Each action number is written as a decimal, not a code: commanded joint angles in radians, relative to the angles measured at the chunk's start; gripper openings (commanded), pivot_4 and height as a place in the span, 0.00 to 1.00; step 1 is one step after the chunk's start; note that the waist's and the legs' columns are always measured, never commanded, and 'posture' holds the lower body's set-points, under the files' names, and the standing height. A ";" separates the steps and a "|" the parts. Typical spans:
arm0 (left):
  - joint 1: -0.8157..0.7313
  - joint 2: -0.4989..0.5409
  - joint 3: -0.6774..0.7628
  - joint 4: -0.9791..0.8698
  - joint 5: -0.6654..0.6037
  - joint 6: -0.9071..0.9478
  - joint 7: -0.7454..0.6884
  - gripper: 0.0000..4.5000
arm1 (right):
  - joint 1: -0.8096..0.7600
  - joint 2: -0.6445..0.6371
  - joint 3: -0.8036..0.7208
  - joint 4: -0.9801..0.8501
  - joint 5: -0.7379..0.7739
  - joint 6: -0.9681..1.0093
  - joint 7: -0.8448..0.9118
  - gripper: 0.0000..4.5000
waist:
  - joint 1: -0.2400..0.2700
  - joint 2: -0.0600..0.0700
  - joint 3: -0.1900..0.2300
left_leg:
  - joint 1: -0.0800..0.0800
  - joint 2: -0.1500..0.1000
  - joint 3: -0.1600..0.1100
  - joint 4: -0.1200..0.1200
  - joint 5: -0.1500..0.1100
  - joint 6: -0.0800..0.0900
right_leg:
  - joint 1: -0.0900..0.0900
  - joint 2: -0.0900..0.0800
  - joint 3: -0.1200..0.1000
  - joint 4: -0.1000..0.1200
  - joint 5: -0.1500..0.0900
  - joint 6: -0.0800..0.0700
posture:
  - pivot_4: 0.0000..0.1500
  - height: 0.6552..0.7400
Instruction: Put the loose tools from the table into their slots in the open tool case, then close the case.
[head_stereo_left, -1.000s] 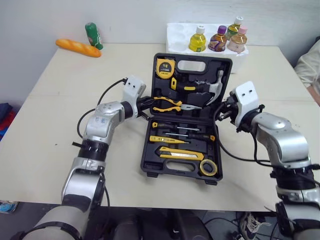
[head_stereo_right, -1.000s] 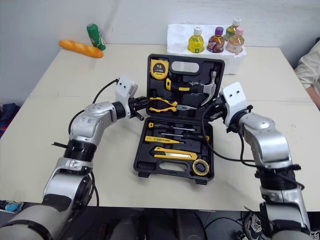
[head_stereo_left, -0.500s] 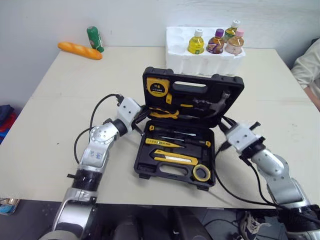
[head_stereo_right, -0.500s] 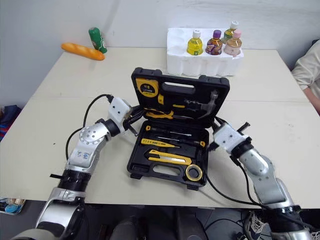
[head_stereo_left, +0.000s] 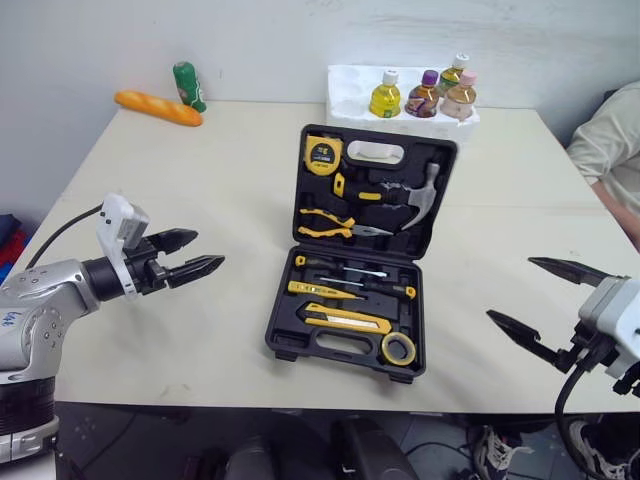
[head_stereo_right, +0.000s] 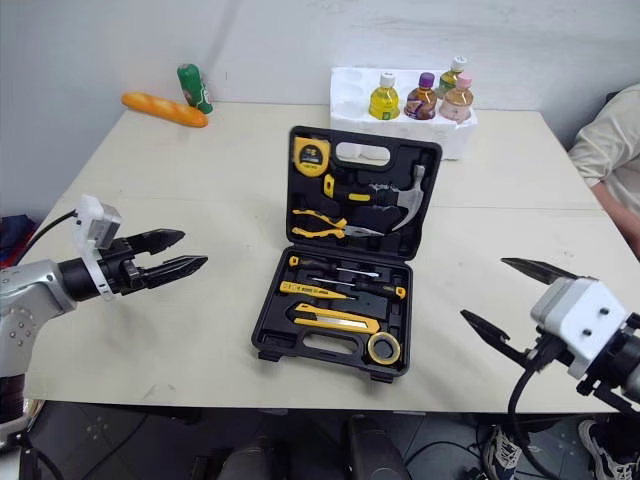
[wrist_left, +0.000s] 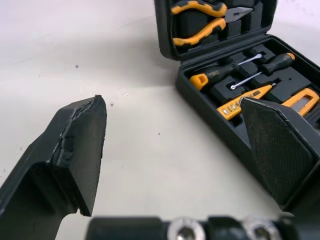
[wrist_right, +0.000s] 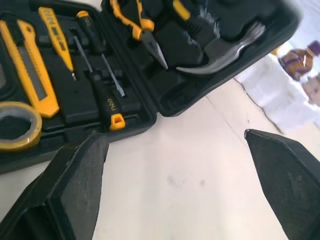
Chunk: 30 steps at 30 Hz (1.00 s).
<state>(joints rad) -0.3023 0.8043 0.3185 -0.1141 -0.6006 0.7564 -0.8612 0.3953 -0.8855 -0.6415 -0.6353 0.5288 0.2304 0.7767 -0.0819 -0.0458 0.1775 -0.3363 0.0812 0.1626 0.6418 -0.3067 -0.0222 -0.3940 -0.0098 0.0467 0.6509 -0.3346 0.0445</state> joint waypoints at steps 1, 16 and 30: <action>-0.045 -0.014 -0.028 -0.004 0.013 -0.028 0.015 0.98 | -0.051 0.014 0.003 -0.009 0.033 0.053 -0.029 1.00 | 0.002 -0.001 0.000 | -0.001 0.000 0.000 0.000 -0.001 0.000 | 0.000 0.000 -0.001 -0.001 0.000 0.000 | 1.00 0.93; -0.182 -0.087 -0.211 0.049 0.111 -0.049 0.091 0.98 | -0.232 -0.003 0.175 0.024 -0.001 0.342 -0.153 1.00 | 0.030 0.000 0.000 | -0.020 0.001 -0.001 0.008 -0.003 -0.002 | -0.019 0.001 -0.002 0.004 -0.005 0.005 | 1.00 0.93; -0.453 -0.269 -0.447 0.526 0.385 -0.308 0.051 0.01 | -0.536 0.042 0.520 0.377 -0.238 0.324 -0.179 0.00 | 0.028 0.000 0.000 | -0.019 -0.001 0.004 0.010 0.000 0.000 | -0.021 0.001 0.001 0.008 -0.002 0.006 | 1.00 0.93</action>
<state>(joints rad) -0.7348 0.5402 -0.1300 0.3863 -0.2323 0.4827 -0.8016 -0.1251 -0.8468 -0.1277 -0.2710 0.3203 0.5823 0.6032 -0.0538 -0.0454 0.1779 -0.3558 0.0806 0.1665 0.6512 -0.3062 -0.0225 -0.4154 -0.0086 0.0484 0.6588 -0.3363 0.0505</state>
